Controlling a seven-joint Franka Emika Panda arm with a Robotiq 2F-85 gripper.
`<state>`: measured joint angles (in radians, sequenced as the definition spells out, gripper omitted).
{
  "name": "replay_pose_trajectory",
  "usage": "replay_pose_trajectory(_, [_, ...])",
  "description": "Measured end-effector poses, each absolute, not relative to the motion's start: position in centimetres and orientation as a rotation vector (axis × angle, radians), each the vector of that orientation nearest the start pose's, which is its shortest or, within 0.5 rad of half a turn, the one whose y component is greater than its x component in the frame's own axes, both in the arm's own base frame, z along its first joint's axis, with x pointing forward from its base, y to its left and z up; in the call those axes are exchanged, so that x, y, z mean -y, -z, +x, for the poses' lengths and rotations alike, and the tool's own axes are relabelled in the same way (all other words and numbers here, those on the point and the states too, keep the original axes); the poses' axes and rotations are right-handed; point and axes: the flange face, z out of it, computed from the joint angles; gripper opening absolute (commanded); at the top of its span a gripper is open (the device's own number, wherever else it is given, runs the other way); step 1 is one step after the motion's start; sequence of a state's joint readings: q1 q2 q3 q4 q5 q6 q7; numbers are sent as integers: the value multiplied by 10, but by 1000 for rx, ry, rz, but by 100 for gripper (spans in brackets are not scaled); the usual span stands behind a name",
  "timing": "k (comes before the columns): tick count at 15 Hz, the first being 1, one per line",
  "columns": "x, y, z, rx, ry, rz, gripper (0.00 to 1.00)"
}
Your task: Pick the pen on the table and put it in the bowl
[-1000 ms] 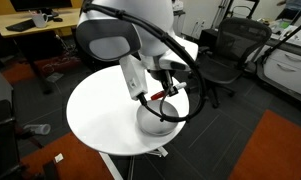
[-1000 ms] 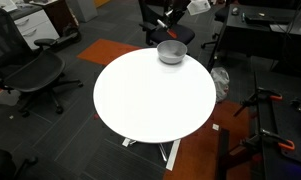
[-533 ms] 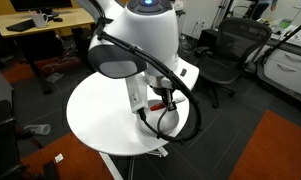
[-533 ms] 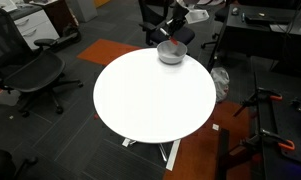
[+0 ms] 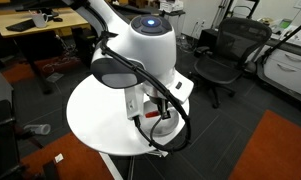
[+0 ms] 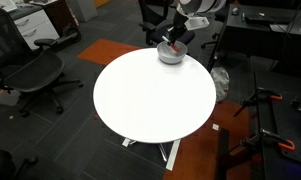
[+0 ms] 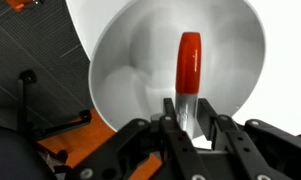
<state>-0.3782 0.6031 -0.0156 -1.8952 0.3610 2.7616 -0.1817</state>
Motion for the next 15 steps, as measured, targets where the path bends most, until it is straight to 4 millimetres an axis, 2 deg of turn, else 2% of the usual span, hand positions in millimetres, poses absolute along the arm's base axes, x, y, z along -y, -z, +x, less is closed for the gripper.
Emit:
replay_pose_trajectory(5, [266,-207,598,-818,450,-2908,99])
replay_pose_trajectory(15, [265,-207,600,-826,444,-2903,100])
